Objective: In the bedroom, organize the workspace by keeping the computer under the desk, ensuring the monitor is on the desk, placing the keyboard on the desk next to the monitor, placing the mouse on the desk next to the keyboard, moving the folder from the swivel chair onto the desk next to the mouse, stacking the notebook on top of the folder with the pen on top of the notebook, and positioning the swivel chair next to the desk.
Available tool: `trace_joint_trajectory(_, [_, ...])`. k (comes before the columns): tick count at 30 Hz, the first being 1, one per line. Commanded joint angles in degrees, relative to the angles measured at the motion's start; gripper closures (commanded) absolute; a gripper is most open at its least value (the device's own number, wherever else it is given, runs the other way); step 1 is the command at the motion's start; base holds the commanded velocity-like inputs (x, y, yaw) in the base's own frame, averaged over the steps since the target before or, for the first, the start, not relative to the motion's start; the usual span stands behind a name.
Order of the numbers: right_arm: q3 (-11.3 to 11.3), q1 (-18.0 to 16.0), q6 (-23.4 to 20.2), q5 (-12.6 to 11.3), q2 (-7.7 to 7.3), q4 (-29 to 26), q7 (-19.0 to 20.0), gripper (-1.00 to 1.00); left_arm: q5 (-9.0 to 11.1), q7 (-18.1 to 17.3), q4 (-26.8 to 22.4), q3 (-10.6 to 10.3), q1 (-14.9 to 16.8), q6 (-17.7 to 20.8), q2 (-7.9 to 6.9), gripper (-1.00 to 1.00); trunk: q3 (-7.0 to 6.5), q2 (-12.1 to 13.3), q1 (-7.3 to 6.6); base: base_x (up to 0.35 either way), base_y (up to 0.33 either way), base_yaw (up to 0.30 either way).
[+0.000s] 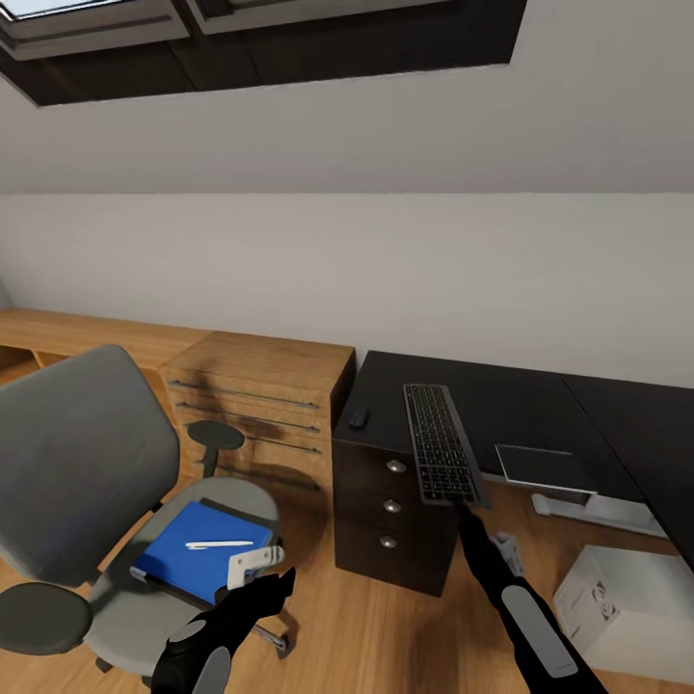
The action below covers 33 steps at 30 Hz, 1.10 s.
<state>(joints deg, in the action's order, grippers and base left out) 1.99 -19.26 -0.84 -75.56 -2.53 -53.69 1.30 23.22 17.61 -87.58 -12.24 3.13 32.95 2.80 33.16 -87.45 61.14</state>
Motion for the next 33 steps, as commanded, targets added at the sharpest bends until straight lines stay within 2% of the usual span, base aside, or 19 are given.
trace_joint_trajectory(1, [-0.01,-0.02,-0.01,-0.54,-0.04,-0.32,0.18,-1.0,0.6,0.53,-0.06,-0.06,0.04,0.16,-0.02,-1.0,0.06,-0.03,0.0,0.0,0.0,0.0])
trace_joint_trajectory(10, [-0.76,0.01,0.05,-0.47,-0.02,-2.07,2.7,-1.0,0.69,0.5,0.0,-0.05,0.04,0.18,-0.21,-1.0,0.06,-0.03,0.0,0.0,0.0,0.0])
trace_joint_trajectory(23, [-0.86,0.01,0.12,-0.46,-0.1,-0.86,2.78,-1.0,0.77,0.41,0.12,-0.04,0.04,0.25,-0.25,-1.0,0.06,-0.03,0.0,0.093,0.0,0.0])
trace_joint_trajectory(24, [-2.0,-0.02,0.02,-0.52,-0.1,0.45,2.75,-1.0,0.78,0.4,0.1,-0.06,0.04,0.27,-0.21,-1.0,0.06,-0.03,0.0,0.005,0.0,0.0])
trace_joint_trajectory(27, [-3.26,-0.04,-0.02,-0.54,-0.1,0.82,2.74,-1.0,0.79,0.39,0.09,-0.06,0.04,0.27,-0.17,-1.0,0.06,-0.03,0.0,0.002,0.0,0.0])
trace_joint_trajectory(33, [-3.71,-0.04,-0.11,-0.55,-0.17,0.95,2.74,-1.0,0.86,0.37,-0.01,-0.06,0.04,0.27,-0.13,-1.0,0.24,-0.43,0.22,0.0,0.0,0.0])
